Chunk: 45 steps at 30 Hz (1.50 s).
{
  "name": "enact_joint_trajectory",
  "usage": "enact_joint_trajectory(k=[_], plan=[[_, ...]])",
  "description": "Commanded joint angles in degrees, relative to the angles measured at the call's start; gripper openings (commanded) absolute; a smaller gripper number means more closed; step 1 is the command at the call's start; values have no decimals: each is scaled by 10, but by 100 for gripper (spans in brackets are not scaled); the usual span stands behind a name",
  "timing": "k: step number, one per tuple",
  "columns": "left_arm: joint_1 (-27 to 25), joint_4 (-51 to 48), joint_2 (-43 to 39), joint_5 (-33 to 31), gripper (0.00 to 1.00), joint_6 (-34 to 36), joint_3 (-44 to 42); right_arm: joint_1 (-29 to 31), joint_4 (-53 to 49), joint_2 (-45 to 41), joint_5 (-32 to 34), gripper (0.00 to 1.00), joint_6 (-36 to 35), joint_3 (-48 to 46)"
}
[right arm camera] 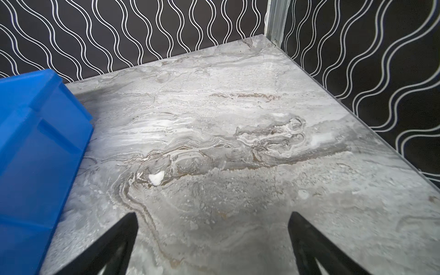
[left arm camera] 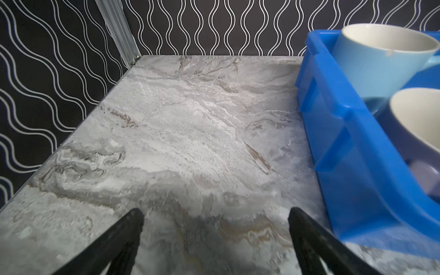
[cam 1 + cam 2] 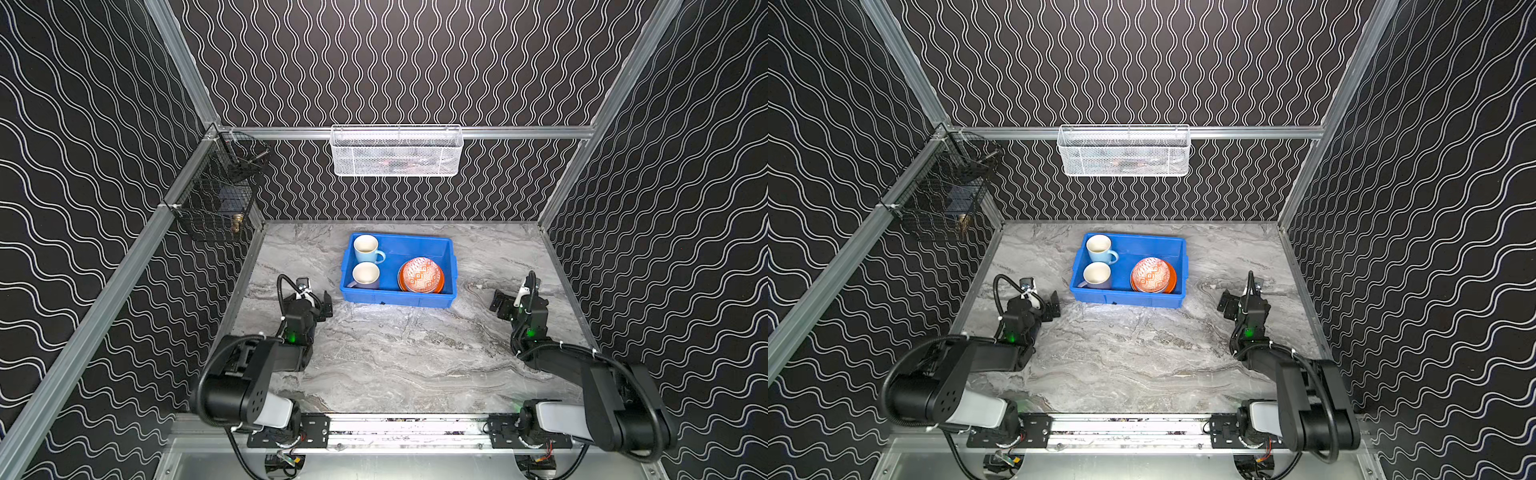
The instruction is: Place the mixed dishes into the plastic bin
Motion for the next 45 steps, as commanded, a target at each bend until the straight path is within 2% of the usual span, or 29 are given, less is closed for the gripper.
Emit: enact_joint_trajectory(k=[1, 4, 7, 10, 13, 14, 16, 18, 24, 27, 29, 30, 33, 37, 41, 45], plan=[[5, 128, 56, 30, 98, 5, -1, -2, 83, 24, -15, 99, -50, 21], [5, 135, 74, 79, 98, 24, 2, -10, 136, 36, -23, 99, -76, 9], [6, 136, 75, 82, 98, 24, 3, -17, 225, 43, -6, 99, -72, -29], [10, 136, 75, 92, 99, 24, 4, -17, 200, 17, -9, 99, -65, -32], [12, 136, 76, 97, 99, 23, 4, -18, 101, -29, -45, 99, -12, -28], [12, 135, 76, 97, 99, 23, 4, -19, 116, -42, -78, 99, -22, -44], [12, 136, 77, 97, 99, 23, 5, -18, 161, -46, -66, 99, -27, -64], [12, 136, 77, 96, 99, 24, 5, -23, 168, -29, -16, 99, -25, -54], [12, 135, 76, 97, 99, 23, 5, -35, 192, 2, -54, 99, -59, -44], [12, 134, 75, 97, 99, 23, 4, -34, 248, 48, -32, 99, -56, -49], [12, 130, 74, 97, 99, 23, 4, -34, 245, 88, -73, 99, -80, -31], [12, 128, 74, 97, 99, 23, 5, -35, 285, 114, -80, 99, -84, -29], [12, 128, 74, 97, 99, 23, 6, -45, 242, 103, -77, 99, -67, -18], [12, 124, 74, 97, 99, 24, 6, -45, 263, 111, -78, 99, -69, -22], [-4, 121, 74, 62, 99, 34, 9, -45, 283, 112, -73, 100, -73, -28], [-24, 145, 74, -41, 99, 16, -3, -45, 281, 111, -73, 100, -75, -29]])
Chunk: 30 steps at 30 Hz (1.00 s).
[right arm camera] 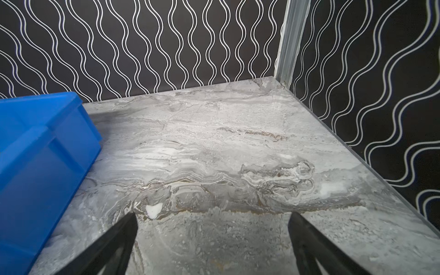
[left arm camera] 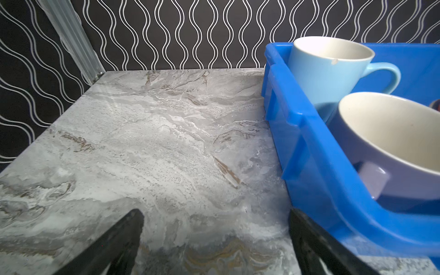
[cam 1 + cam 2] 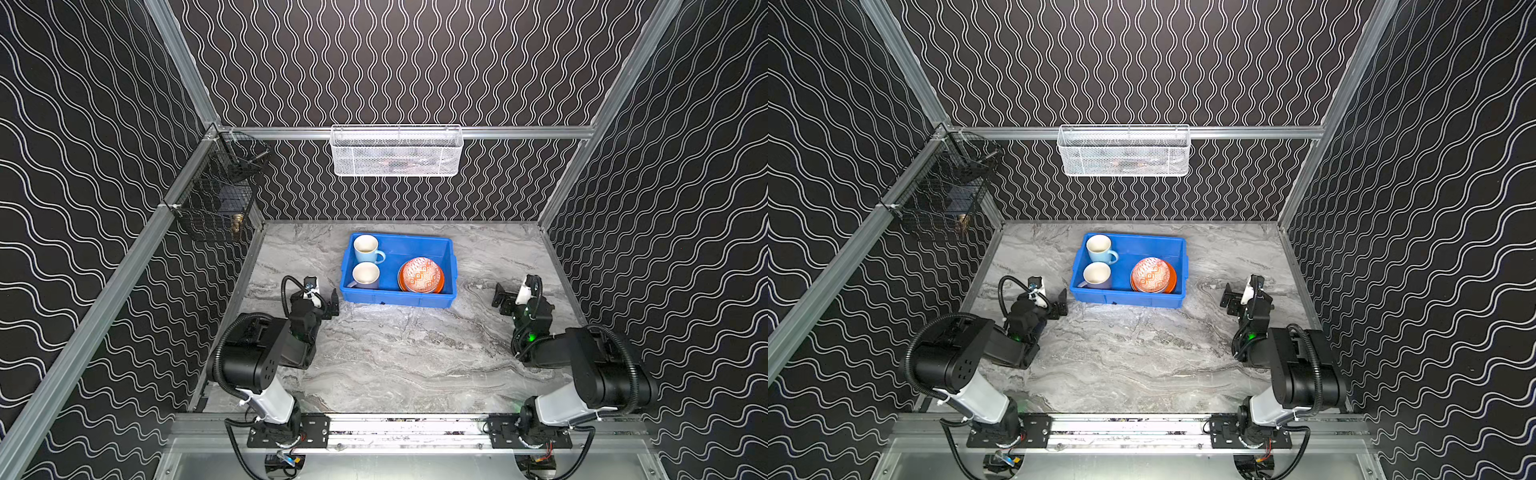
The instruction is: Place the mixed dishes into the plastic bin
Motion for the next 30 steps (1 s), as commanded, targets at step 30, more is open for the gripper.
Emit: enact_joint_trajectory(k=[30], plan=[[-23, 54, 3, -118, 99, 7, -9, 0, 39, 2, -3, 99, -7, -1]])
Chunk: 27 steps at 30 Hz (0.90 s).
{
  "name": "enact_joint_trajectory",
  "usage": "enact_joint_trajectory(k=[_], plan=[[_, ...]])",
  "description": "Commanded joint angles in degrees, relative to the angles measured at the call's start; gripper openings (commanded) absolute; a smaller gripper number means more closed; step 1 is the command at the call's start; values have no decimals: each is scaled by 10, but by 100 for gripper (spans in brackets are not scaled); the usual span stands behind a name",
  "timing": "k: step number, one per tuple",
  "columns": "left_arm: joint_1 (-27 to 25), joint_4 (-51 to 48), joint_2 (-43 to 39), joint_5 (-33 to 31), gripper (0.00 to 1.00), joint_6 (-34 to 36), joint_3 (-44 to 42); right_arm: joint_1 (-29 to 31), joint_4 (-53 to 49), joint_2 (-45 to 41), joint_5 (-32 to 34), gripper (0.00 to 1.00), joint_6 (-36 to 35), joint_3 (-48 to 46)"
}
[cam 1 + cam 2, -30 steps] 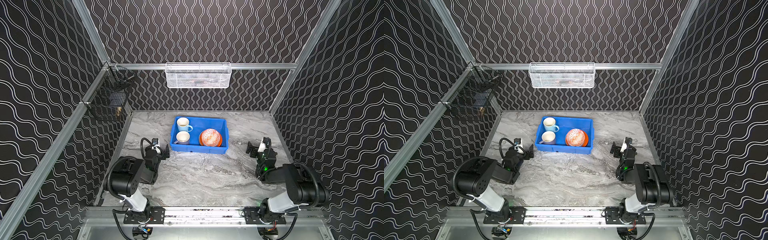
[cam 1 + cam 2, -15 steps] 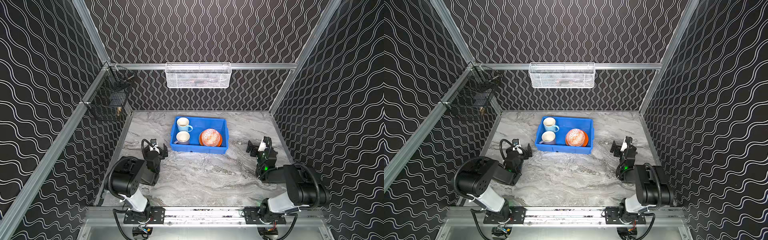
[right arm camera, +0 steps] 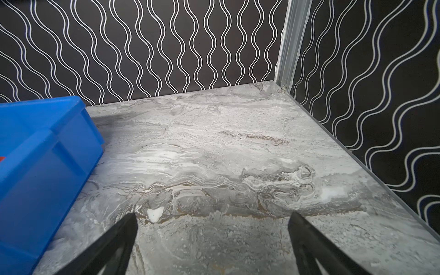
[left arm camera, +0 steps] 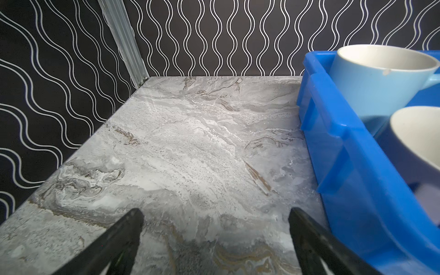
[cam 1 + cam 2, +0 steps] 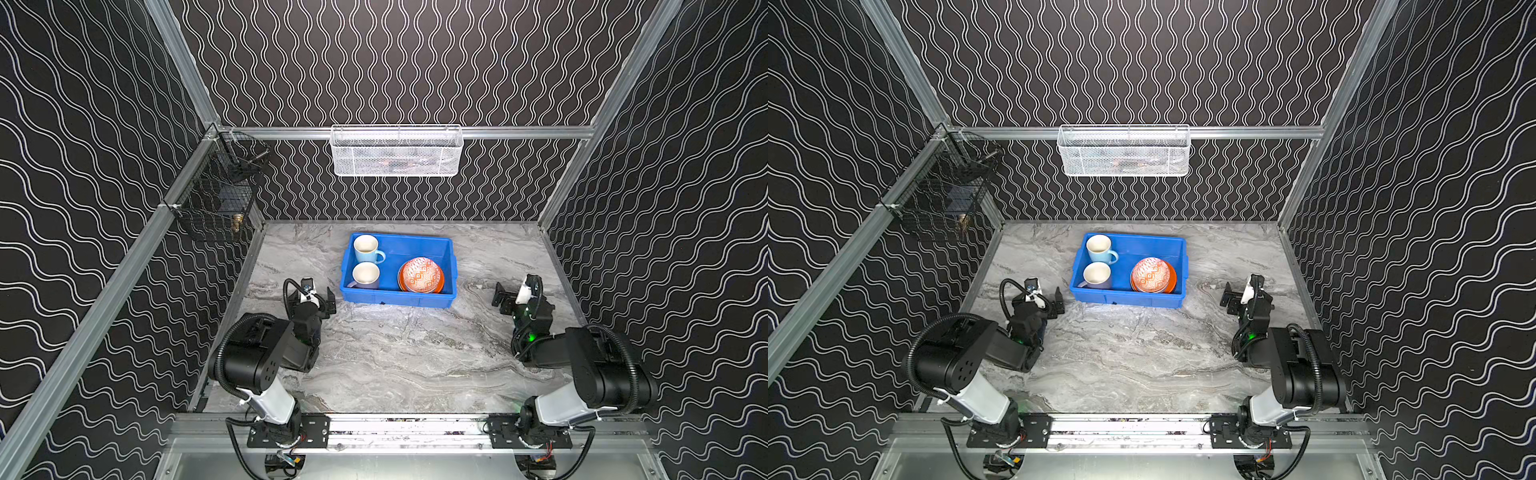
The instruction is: Place the mixed dishes into the plastic bin
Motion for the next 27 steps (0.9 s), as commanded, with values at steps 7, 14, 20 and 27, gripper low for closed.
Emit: enact_joint_trajectory(k=[7, 14, 20, 27], plan=[[-2, 29, 2, -10, 99, 9, -1, 0, 34, 1, -2, 99, -6, -1], [-2, 31, 3, -13, 99, 11, -1, 0, 31, 1, -1, 99, -6, -1], [-20, 58, 7, -22, 99, 29, -12, 0, 31, 1, -1, 99, -5, 0], [-20, 43, 5, -19, 99, 25, -4, 0, 32, 1, -1, 99, -5, 0]])
